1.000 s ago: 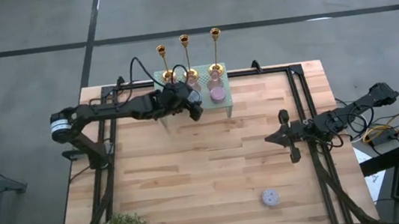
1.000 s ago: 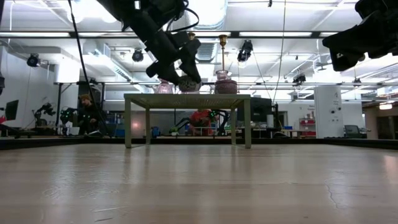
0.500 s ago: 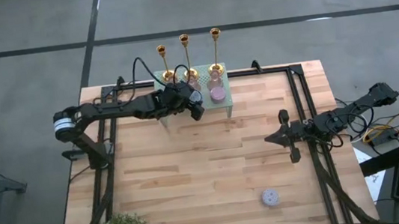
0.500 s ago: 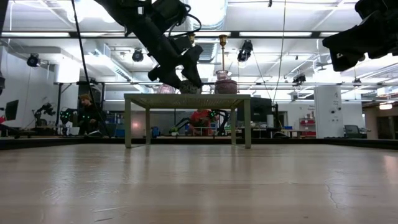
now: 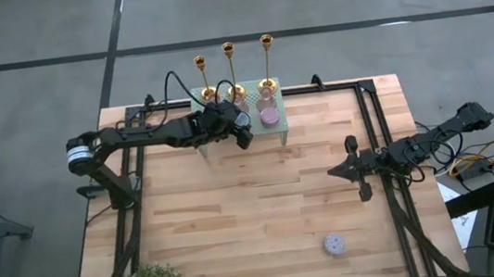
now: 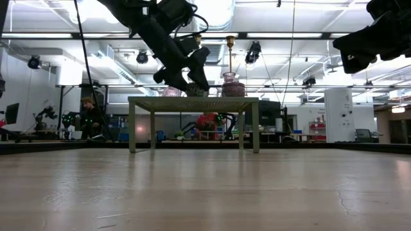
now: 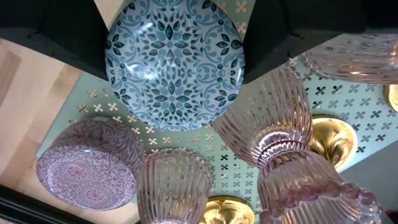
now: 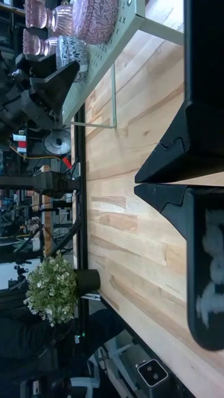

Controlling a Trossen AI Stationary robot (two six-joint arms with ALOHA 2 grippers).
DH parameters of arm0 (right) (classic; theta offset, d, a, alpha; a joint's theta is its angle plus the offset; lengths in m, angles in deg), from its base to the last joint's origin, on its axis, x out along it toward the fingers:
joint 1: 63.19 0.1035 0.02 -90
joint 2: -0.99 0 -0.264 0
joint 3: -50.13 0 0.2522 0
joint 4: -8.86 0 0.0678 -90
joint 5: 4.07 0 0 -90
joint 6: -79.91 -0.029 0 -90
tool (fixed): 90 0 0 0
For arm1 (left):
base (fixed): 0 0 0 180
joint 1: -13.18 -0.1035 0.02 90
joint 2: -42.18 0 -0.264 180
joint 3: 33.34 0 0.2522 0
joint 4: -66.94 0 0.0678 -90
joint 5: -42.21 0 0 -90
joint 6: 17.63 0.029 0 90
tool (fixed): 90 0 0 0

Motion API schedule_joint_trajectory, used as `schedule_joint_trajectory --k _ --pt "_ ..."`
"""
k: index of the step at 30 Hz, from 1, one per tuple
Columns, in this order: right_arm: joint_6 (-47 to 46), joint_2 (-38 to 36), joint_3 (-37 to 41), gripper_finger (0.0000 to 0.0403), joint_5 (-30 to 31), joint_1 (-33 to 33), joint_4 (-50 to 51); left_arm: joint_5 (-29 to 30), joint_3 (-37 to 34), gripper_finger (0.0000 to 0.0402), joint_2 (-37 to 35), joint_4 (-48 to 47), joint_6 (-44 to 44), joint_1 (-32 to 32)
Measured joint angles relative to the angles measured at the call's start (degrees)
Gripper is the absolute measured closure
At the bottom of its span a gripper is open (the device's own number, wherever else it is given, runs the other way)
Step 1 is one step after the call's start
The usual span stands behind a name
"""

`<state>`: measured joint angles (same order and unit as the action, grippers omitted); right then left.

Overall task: Pick & Place candle stick holders
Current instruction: Put the blue scented candle on the shelf aligned with the purple scented candle, then put the pink scented candle on the shelf aligned with the purple and blue scented candles

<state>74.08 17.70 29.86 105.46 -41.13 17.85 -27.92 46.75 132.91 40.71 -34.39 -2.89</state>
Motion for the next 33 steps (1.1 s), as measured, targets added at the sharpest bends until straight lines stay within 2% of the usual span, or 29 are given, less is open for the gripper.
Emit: schedule_joint_trajectory --k 10,19,27,33 --pt "-0.02 0.0 0.0 0.0394 0.0 0.0 0.0 0.07 0.37 0.0043 0.0 0.22 0.27 0.22" --pt "-0.04 -0.05 0.0 0.0394 0.0 0.04 0.0 -1.52 0.41 0.0041 -3.75 -0.97 1.25 1.83" --pt "0.0 -0.07 0.02 0.0394 0.0 0.04 0.0 -2.25 0.18 0.0041 -10.99 -2.19 3.38 8.55" --pt "-0.02 -0.09 0.02 0.0394 0.0 0.02 0.0 -2.16 -0.05 0.0041 -13.99 -2.93 2.98 17.17"
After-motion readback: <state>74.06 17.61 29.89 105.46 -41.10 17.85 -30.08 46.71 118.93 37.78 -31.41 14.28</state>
